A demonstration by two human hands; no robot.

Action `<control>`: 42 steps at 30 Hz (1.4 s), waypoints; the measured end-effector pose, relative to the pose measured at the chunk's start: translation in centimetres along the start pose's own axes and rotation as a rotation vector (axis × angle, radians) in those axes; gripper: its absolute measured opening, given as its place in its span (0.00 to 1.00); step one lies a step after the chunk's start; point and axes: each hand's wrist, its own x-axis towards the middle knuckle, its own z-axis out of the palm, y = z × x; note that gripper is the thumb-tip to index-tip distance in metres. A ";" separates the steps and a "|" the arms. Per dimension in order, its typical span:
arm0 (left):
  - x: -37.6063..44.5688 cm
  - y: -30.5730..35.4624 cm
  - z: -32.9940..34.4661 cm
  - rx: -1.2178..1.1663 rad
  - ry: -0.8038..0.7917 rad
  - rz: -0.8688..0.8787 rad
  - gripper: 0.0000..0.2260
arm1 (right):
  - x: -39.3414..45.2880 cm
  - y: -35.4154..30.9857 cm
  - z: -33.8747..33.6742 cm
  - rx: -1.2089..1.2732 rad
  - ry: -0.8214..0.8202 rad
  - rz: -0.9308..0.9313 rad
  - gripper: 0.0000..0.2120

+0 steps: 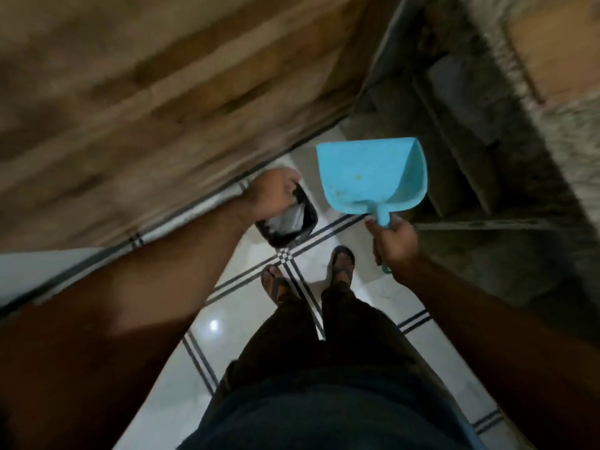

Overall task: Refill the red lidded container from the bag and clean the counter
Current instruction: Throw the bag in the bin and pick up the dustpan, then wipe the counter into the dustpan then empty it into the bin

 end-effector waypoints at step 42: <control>19.3 48.0 12.6 0.631 0.210 0.601 0.30 | -3.6 -0.3 -45.6 0.500 0.859 0.202 0.23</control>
